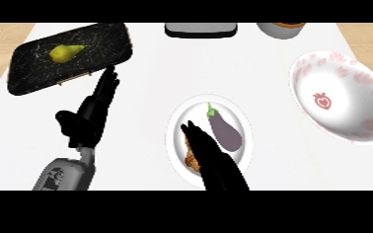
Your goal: Pick the croissant from the plate and place it in the bowl
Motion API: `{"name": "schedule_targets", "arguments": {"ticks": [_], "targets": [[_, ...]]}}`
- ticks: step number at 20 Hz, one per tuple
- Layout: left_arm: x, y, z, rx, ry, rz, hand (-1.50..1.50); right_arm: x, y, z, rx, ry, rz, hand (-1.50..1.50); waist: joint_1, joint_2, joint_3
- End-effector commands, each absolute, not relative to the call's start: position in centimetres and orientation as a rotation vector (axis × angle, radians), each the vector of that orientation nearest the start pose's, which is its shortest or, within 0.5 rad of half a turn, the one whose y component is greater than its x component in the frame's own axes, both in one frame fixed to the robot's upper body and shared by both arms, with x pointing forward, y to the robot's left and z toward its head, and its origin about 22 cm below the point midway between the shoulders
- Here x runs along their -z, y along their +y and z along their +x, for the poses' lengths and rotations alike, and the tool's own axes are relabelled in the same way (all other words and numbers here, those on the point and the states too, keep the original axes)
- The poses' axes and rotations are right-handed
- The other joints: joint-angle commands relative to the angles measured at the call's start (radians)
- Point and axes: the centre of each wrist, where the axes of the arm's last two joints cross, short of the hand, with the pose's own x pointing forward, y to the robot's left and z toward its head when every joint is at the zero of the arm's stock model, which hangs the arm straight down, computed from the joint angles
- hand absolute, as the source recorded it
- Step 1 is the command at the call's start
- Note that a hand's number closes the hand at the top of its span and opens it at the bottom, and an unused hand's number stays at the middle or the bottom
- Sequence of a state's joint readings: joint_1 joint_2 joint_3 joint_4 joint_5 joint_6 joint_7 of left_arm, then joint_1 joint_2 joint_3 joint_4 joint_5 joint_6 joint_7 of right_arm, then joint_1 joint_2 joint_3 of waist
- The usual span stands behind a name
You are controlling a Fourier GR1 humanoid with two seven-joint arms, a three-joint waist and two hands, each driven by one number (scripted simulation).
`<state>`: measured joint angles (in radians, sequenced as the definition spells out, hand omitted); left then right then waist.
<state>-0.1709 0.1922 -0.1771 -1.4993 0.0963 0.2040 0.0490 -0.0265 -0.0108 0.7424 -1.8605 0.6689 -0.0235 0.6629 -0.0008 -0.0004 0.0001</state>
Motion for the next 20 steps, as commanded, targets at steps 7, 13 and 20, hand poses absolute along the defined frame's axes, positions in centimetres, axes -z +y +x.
{"name": "schedule_targets", "arguments": {"ticks": [7, 13, 20], "targets": [[-3.2, 20.9, 27.3, 0.105, -1.588, 0.060, 0.00, -3.2, -9.5, 18.6, -0.776, -1.373, -0.207, -1.50, 0.001, 0.000, 0.000], [-3.5, 22.8, 26.5, 0.117, -1.611, 0.080, 0.00, -0.2, -8.3, 20.7, -0.796, -1.367, -0.261, -1.50, 0.004, 0.000, 0.000], [-2.1, 20.9, 27.9, 0.090, -1.595, 0.080, 0.00, 0.2, -9.3, 20.9, -0.908, -1.300, -0.414, -1.50, -0.001, 0.000, 0.000]]}}
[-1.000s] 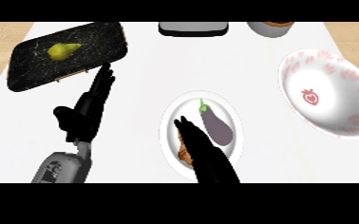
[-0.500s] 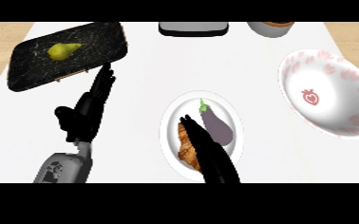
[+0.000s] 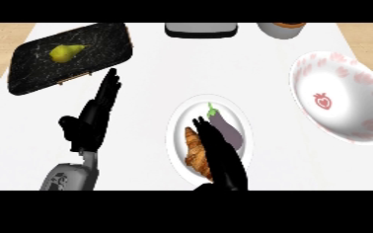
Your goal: Pick the croissant from the plate and place it in the bowl
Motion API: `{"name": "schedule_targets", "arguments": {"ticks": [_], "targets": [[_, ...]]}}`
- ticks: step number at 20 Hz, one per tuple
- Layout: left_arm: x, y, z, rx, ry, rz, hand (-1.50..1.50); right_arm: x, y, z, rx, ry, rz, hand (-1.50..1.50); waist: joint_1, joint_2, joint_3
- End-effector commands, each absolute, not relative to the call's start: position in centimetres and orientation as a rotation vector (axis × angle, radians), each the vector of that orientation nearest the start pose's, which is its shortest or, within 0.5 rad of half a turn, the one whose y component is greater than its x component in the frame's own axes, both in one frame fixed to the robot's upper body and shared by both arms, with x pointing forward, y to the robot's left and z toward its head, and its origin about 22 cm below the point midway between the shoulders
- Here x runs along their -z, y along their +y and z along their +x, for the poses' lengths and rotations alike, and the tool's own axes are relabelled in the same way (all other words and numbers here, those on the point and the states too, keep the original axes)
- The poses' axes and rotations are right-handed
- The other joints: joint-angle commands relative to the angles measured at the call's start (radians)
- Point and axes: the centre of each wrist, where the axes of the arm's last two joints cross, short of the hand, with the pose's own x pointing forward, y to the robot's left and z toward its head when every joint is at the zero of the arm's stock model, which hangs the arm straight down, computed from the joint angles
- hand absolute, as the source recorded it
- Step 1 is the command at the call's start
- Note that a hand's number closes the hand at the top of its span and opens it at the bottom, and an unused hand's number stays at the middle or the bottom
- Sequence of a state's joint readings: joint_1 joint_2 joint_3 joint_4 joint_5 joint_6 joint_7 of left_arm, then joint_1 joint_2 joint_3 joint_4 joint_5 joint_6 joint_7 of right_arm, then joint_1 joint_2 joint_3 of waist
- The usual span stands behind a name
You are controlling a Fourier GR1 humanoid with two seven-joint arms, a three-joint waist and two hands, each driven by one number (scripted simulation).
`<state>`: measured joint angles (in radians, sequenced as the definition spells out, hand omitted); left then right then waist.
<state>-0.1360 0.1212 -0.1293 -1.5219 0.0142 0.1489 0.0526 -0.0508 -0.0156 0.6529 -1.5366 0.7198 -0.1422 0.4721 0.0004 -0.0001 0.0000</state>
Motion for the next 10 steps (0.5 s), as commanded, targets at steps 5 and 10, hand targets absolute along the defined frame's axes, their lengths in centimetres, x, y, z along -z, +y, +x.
{"name": "schedule_targets", "arguments": {"ticks": [5, 10], "targets": [[-3.3, 21.9, 27.2, 0.110, -1.589, 0.036, 0.00, 1.9, -6.6, 21.4, -0.919, -1.270, -0.343, -1.50, 0.004, 0.000, 0.000], [-3.1, 21.6, 26.1, 0.102, -1.587, 0.058, 0.00, 3.7, -6.3, 21.3, -1.164, -1.317, -0.354, 1.50, 0.008, 0.000, 0.000]]}}
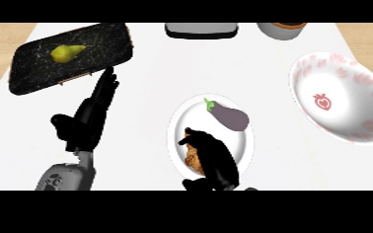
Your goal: Pick the croissant from the plate and place it in the bowl
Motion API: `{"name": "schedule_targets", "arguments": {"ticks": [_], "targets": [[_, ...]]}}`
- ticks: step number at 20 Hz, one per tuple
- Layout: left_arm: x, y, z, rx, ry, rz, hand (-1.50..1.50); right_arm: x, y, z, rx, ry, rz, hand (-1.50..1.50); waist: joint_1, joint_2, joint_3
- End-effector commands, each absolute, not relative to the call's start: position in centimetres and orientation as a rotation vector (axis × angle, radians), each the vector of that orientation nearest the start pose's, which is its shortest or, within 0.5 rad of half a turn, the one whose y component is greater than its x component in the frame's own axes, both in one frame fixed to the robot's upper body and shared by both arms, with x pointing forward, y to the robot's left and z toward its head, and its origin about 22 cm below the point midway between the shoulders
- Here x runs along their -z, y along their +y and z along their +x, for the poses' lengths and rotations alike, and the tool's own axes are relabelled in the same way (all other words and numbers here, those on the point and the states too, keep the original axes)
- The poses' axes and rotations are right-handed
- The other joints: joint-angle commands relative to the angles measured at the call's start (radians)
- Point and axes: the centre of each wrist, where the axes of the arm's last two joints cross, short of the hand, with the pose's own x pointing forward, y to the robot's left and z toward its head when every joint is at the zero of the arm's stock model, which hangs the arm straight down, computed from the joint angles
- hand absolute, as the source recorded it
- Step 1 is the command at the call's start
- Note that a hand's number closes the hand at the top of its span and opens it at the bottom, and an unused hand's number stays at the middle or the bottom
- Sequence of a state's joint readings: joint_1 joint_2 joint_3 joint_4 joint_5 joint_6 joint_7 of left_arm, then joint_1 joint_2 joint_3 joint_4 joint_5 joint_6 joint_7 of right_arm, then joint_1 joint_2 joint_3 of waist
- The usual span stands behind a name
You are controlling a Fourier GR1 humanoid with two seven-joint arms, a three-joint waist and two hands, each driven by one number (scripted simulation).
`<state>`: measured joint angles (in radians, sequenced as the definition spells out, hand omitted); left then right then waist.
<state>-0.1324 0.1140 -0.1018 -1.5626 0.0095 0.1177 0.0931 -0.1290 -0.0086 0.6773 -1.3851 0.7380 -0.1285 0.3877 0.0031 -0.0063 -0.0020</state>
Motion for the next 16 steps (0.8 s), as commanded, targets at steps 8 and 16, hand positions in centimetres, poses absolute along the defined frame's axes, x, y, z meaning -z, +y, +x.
{"name": "schedule_targets", "arguments": {"ticks": [8, 16], "targets": [[-3.7, 21.2, 28.1, 0.105, -1.591, 0.059, 0.00, 5.0, -8.6, 19.6, -1.110, -1.360, -0.276, 1.50, -0.004, 0.006, 0.002], [-2.3, 22.3, 26.7, 0.089, -1.571, 0.061, 0.00, -1.9, -17.3, 18.1, -0.745, -1.533, -0.168, 1.50, -0.024, 0.003, 0.002]]}}
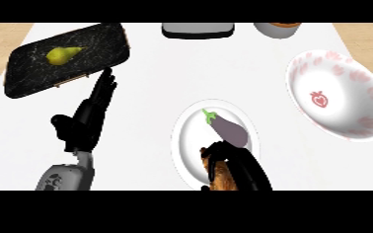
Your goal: Pick the croissant from the plate and place it in the bowl
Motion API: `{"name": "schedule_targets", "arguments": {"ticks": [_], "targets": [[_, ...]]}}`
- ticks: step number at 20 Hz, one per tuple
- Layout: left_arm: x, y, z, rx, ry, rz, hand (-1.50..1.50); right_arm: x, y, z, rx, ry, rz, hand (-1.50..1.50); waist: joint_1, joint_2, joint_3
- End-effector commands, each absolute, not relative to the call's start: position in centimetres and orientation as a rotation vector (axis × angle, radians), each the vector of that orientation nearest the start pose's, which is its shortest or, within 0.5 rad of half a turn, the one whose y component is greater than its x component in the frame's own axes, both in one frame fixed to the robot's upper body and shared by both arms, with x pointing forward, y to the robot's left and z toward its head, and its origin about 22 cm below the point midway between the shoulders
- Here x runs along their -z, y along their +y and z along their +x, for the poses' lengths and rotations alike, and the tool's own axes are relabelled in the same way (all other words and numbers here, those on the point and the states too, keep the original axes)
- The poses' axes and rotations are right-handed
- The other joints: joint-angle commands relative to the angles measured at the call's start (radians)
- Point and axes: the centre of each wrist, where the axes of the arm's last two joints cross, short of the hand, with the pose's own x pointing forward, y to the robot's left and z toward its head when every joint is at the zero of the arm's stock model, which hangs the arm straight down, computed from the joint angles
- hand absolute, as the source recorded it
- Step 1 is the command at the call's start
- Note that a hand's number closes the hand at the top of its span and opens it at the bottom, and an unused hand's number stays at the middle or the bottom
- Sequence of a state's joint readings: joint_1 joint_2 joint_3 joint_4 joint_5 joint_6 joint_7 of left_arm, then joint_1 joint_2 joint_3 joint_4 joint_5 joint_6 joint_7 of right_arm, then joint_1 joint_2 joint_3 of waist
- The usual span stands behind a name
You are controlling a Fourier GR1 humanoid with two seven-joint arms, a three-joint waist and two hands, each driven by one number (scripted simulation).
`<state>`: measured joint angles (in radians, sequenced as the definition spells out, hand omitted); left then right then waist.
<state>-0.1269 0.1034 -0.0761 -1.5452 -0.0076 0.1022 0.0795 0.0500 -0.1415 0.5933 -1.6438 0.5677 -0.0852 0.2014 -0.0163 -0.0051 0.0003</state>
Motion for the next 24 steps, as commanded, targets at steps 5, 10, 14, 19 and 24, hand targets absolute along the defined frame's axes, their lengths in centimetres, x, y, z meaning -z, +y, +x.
{"name": "schedule_targets", "arguments": {"ticks": [5, 10, 14, 19, 24], "targets": [[-3.2, 21.9, 27.9, 0.104, -1.586, 0.079, 0.00, -4.8, -18.4, 16.1, -0.608, -1.785, -0.127, 1.50, -0.006, 0.002, 0.000], [-2.1, 22.4, 26.6, 0.085, -1.573, 0.071, 0.00, -9.1, -19.1, 13.3, -0.572, -1.965, -0.317, 1.50, -0.005, 0.000, -0.001], [-3.2, 22.0, 27.3, 0.118, -1.596, 0.078, 0.00, -15.1, -20.0, 12.3, -0.575, -1.977, -0.450, 1.50, 0.005, 0.002, -0.002], [-2.3, 21.4, 26.9, 0.109, -1.581, 0.061, 0.00, -18.6, -20.7, 12.2, -0.546, -1.917, -0.591, 1.50, 0.011, 0.004, -0.003], [-3.3, 21.3, 26.5, 0.096, -1.599, 0.061, 0.00, -21.3, -21.2, 14.8, -0.495, -1.887, -0.651, 1.50, 0.019, 0.003, -0.002]]}}
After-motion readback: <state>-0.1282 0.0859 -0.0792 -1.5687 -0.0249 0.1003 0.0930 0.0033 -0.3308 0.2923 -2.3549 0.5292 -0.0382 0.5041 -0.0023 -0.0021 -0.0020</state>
